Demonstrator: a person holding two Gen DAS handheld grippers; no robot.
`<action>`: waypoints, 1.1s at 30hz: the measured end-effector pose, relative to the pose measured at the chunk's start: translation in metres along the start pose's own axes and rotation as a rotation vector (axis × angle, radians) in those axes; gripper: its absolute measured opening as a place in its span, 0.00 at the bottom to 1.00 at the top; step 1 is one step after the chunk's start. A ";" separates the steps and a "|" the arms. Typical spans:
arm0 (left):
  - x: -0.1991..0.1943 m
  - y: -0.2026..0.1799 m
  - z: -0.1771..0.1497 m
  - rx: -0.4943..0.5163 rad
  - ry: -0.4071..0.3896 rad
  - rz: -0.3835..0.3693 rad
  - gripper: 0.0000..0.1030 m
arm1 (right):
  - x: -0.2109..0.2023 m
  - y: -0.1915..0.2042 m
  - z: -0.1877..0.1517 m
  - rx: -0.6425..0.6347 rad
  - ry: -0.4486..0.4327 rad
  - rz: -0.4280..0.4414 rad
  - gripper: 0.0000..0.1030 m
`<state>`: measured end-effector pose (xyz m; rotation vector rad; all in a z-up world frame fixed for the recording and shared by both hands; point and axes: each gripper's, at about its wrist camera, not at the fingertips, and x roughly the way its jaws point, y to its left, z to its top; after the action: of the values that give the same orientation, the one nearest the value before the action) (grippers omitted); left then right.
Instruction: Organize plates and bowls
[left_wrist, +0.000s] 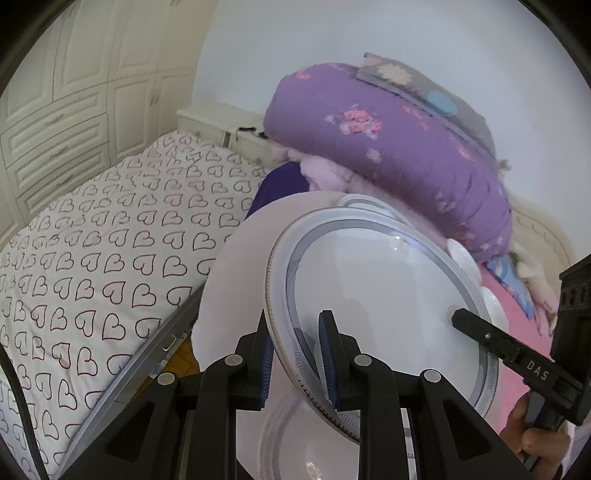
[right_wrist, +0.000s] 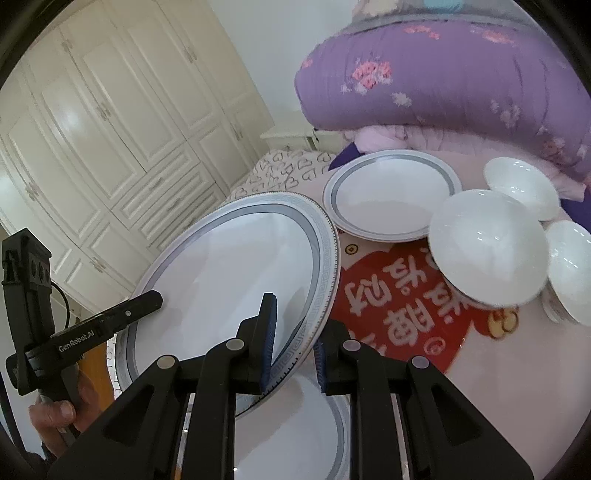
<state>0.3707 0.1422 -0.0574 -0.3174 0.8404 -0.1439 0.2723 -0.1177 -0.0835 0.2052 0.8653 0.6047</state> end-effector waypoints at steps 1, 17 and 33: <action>-0.008 -0.002 -0.006 0.007 -0.005 -0.003 0.19 | -0.004 0.001 -0.003 0.001 -0.004 0.002 0.18; -0.066 -0.013 -0.097 0.005 0.036 0.025 0.19 | -0.037 0.006 -0.076 -0.004 0.042 0.027 0.19; -0.021 -0.030 -0.096 0.015 0.127 0.080 0.19 | -0.018 -0.002 -0.107 -0.020 0.131 0.011 0.20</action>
<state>0.2848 0.0983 -0.0919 -0.2624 0.9757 -0.0966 0.1825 -0.1372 -0.1413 0.1538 0.9846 0.6419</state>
